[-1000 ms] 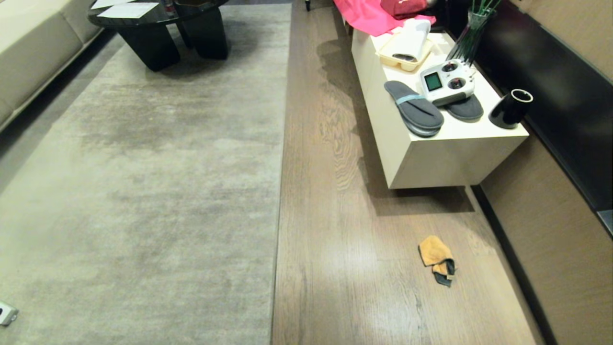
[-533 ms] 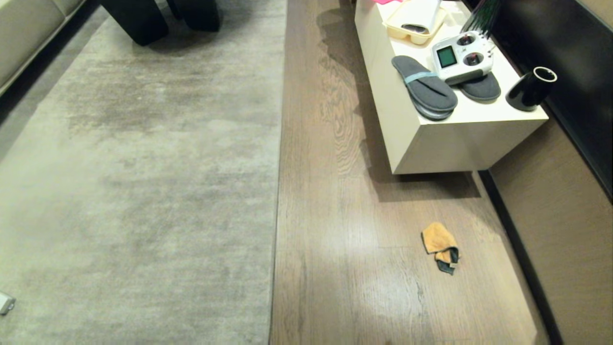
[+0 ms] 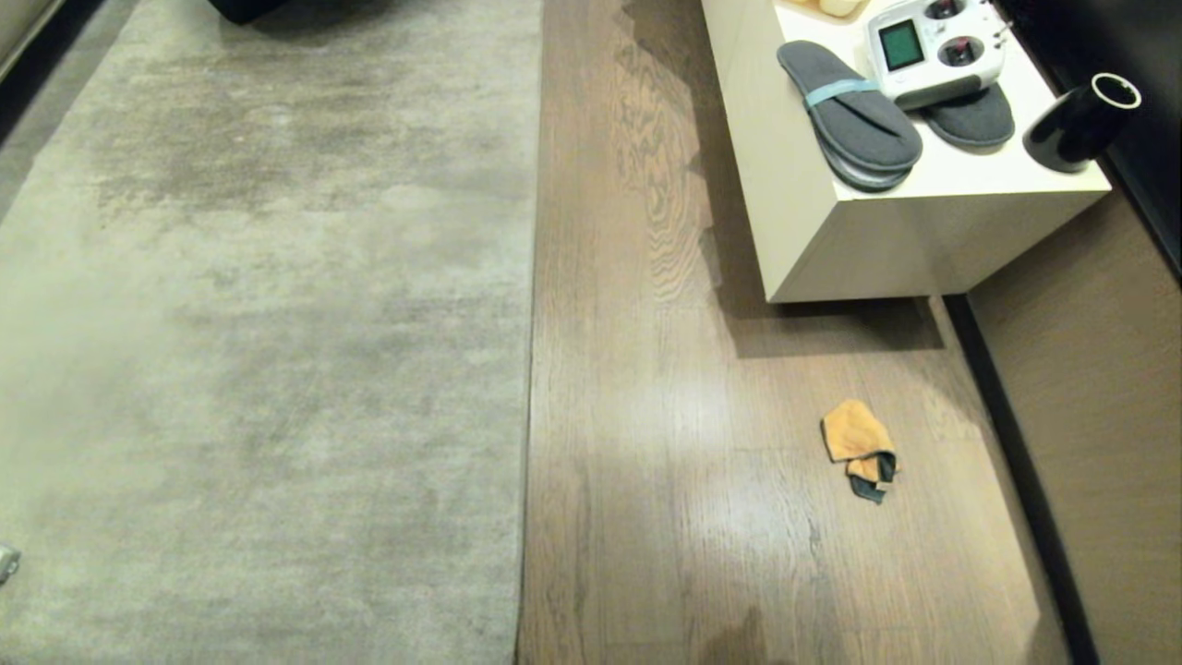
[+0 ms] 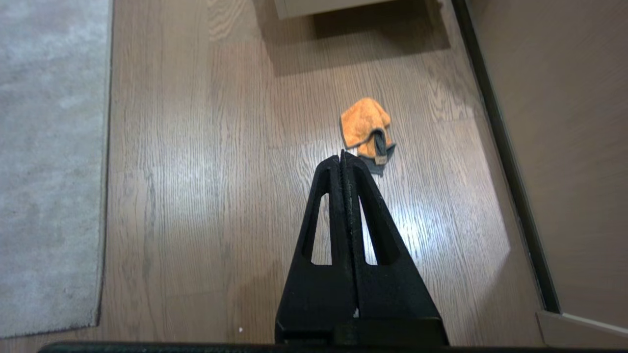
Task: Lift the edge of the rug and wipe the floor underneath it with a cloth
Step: Pick up the rag
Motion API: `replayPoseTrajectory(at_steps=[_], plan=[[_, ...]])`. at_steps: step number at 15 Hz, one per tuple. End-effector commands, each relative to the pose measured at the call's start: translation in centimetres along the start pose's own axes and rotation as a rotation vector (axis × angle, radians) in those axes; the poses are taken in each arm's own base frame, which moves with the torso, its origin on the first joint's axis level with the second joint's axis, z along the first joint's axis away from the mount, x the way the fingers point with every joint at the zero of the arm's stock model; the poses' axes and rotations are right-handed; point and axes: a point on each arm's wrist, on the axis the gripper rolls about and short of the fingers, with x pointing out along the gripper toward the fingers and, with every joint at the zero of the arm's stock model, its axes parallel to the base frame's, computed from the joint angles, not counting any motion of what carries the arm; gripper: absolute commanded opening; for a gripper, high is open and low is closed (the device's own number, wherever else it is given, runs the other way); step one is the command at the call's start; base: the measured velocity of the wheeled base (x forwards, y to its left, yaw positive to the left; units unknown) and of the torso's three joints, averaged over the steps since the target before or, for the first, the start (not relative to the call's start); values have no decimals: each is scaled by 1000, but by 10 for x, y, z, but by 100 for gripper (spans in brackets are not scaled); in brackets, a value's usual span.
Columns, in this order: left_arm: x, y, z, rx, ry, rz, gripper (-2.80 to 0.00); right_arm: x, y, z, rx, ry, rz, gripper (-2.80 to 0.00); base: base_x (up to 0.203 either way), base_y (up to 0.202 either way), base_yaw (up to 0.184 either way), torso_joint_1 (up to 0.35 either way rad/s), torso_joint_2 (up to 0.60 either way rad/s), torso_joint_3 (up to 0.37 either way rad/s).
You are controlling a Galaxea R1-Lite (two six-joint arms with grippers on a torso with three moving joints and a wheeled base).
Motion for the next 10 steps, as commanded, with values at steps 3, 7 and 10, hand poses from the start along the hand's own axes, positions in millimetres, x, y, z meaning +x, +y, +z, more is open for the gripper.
replayPoseTrajectory(at_steps=[3,7,10], plan=[[0,0,0,-1,2,0,-280,0,0,0,0,0,0,-280,0,0,0,2,0,-197],[0,0,0,1,2,0,-280,0,0,0,0,0,0,-280,0,0,0,4,2,-199],[0,0,0,1,3,0,-280,0,0,0,0,0,0,-280,0,0,0,5,1,-198]])
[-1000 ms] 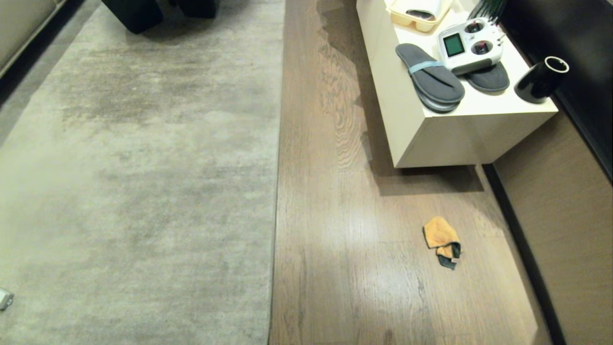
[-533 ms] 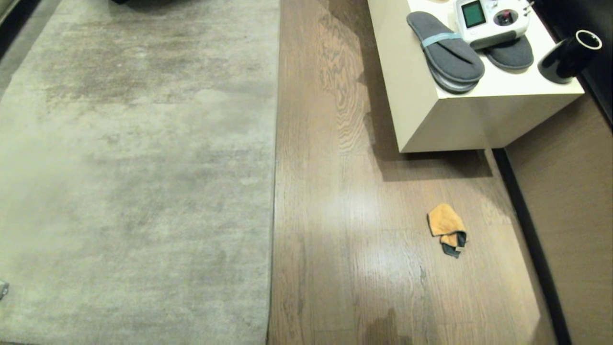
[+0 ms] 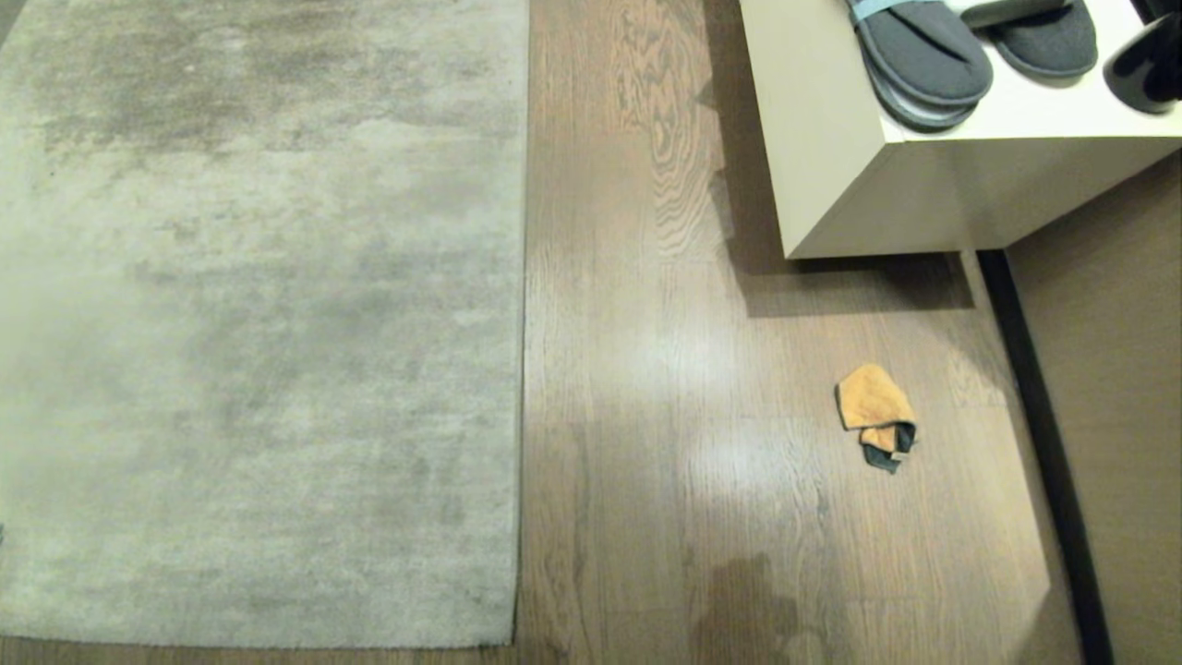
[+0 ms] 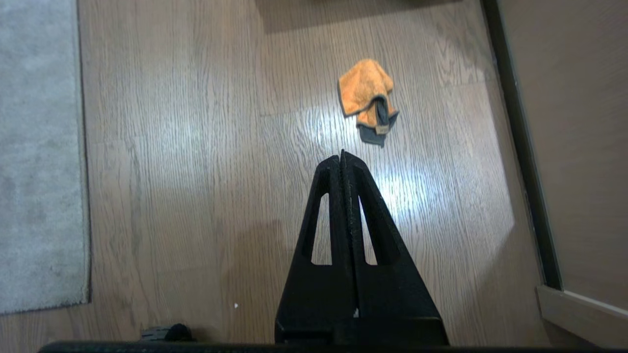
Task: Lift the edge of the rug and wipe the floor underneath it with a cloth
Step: Pick up the rag
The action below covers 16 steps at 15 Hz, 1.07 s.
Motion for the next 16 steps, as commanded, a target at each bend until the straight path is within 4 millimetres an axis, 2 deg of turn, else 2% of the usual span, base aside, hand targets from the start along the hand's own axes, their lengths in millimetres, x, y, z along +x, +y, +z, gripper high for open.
replayPoseTrajectory(at_steps=[1,16], plan=[[0,0,0,0,1,0,-280,0,0,0,1,0,0,-280,0,0,0,-2,-1,-193],[0,0,0,0,1,0,-280,0,0,0,1,0,0,-280,0,0,0,2,2,-196]])
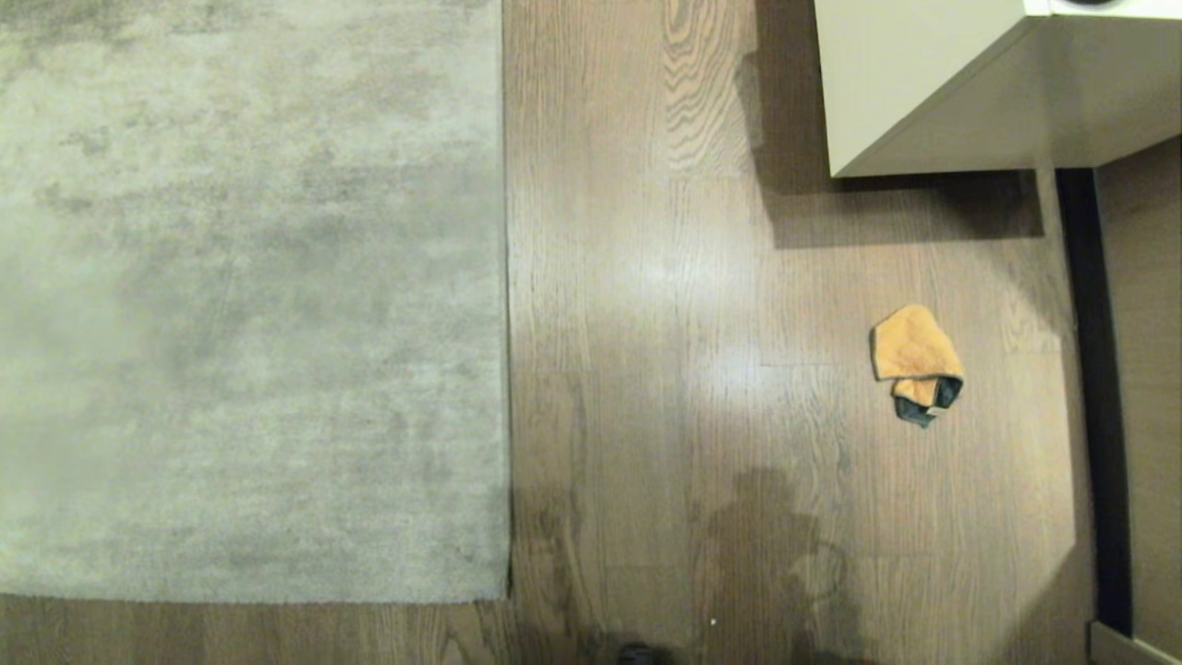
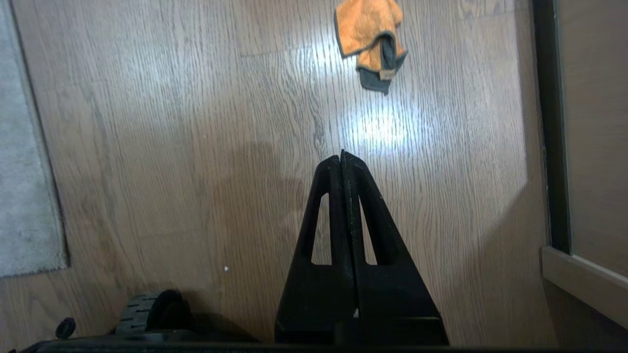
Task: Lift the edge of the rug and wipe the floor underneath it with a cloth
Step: Pick up the rag
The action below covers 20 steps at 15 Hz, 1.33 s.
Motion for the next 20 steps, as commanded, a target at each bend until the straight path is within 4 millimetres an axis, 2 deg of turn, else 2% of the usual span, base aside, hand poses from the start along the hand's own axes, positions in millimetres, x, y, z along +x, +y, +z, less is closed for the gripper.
replayPoseTrajectory(at_steps=[1,20], plan=[[0,0,0,0,1,0,-280,0,0,0,0,0,0,-280,0,0,0,1,-2,-196],[0,0,0,-2,-2,0,-280,0,0,0,0,0,0,-280,0,0,0,2,3,-197]])
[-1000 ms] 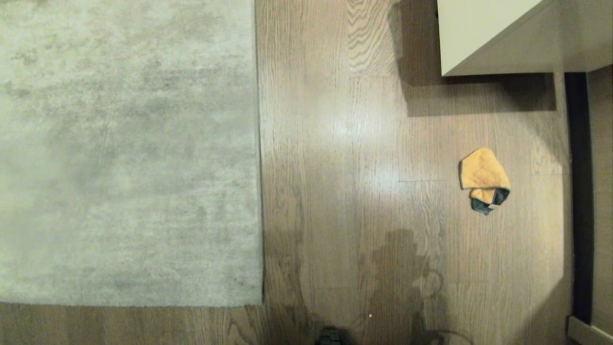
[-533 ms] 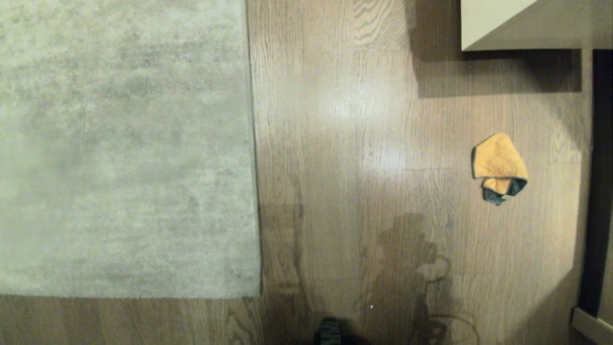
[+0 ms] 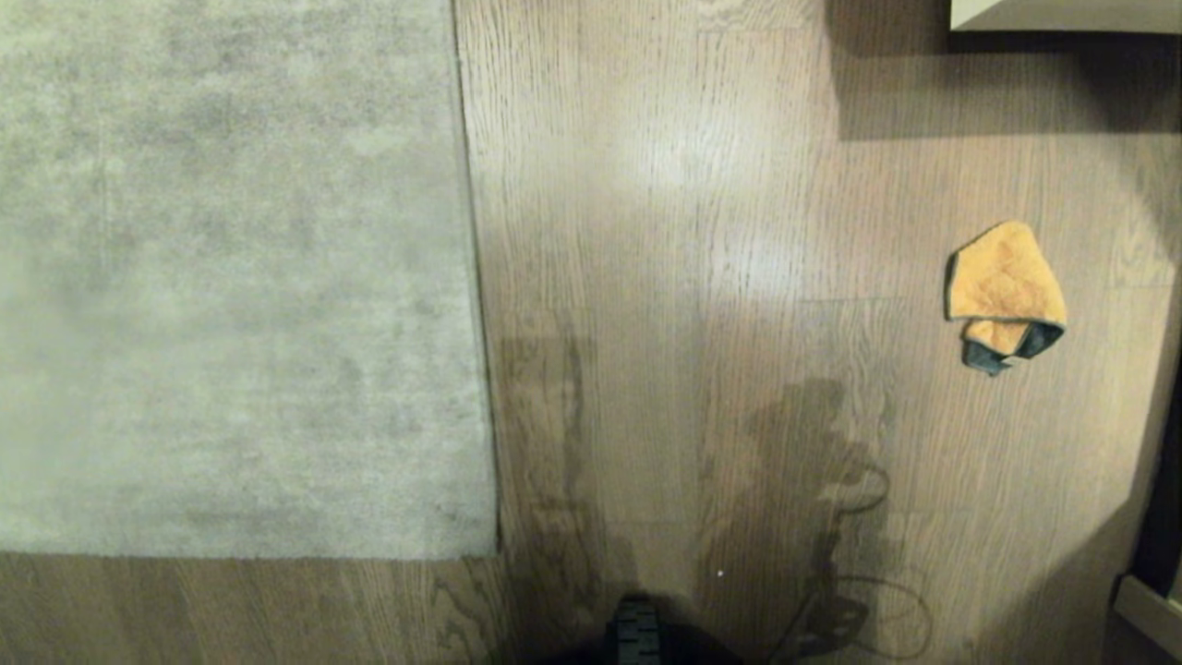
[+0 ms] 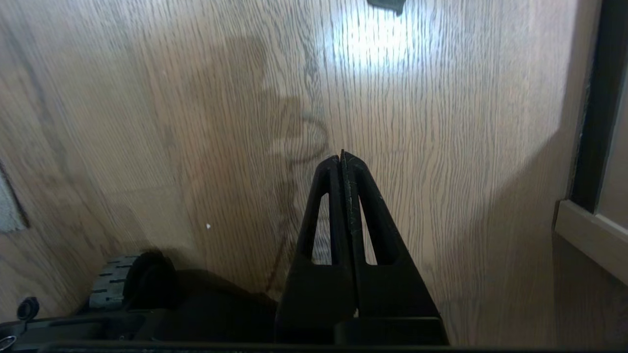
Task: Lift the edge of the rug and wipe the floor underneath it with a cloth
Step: Pick up the rag
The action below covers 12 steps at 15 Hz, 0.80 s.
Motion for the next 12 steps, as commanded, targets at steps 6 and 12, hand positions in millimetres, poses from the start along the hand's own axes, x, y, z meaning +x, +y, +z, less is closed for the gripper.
replayPoseTrajectory(at_steps=[6,12], plan=[[0,0,0,-1,1,0,-280,0,0,0,0,0,0,-280,0,0,0,3,1,-87],[0,0,0,-1,-1,0,-280,0,0,0,0,0,0,-280,0,0,0,0,0,0]])
